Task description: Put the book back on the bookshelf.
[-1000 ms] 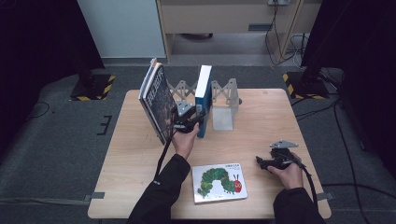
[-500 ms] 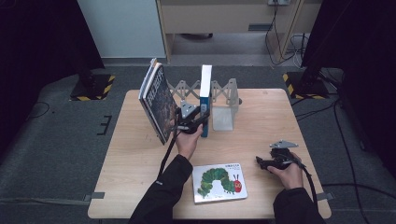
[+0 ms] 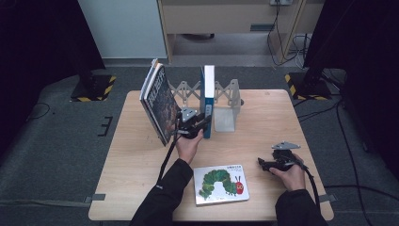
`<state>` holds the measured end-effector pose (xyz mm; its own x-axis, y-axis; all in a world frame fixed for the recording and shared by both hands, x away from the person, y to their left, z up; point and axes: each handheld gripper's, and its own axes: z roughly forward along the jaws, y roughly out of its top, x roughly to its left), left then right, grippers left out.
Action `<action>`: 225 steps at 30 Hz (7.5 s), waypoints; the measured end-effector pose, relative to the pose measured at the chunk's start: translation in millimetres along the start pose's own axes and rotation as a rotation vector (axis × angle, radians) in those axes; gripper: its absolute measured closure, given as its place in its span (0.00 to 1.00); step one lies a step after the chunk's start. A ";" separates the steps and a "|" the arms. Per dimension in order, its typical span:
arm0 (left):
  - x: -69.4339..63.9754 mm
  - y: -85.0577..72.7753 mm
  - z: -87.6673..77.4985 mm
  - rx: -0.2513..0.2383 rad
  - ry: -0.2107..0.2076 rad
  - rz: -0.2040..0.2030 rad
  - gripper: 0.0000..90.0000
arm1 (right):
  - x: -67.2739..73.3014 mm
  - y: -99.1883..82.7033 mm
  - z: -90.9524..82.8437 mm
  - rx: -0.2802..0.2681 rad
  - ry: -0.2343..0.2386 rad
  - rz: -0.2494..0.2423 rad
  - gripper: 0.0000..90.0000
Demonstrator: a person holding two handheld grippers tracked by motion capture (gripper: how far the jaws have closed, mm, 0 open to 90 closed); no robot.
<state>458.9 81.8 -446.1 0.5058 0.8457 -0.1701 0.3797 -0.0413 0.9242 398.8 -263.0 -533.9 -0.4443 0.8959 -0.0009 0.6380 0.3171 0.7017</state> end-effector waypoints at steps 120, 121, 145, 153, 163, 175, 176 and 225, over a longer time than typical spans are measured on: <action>-1.1 -119.7 -87.7 0.423 -0.153 0.081 0.28 | 73.8 2.1 -31.4 -0.020 0.285 0.034 0.29; 0.4 -120.7 -86.9 0.421 -0.160 0.065 0.28 | 75.8 2.4 -30.3 -0.015 0.288 0.030 0.29; -1.4 -127.9 -83.6 0.389 -0.170 0.074 0.08 | 90.8 -2.6 -15.2 0.029 0.383 0.060 0.35; -2.9 -125.9 -86.9 0.412 -0.160 0.057 0.10 | 90.8 -2.1 -14.3 0.035 0.396 0.071 0.34; -8.4 -125.5 -107.7 0.476 -0.172 0.044 0.25 | 89.9 -1.9 -14.5 0.034 0.404 0.078 0.34; -16.7 -127.8 -102.4 0.462 -0.243 0.012 0.41 | 89.4 -2.2 -14.7 0.029 0.411 0.084 0.34; -16.5 -127.8 -102.3 0.462 -0.243 0.010 0.40 | 89.3 -2.2 -14.7 0.029 0.412 0.083 0.34; -18.3 -125.1 -91.1 0.457 -0.253 0.048 0.23 | 76.4 7.8 -24.5 -0.078 0.472 0.169 0.36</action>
<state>331.6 120.0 -527.5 0.6805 0.6847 -0.2609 0.6225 -0.3523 0.6989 354.3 -199.7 -511.1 -0.5861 0.6888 0.4266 0.6849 0.1398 0.7151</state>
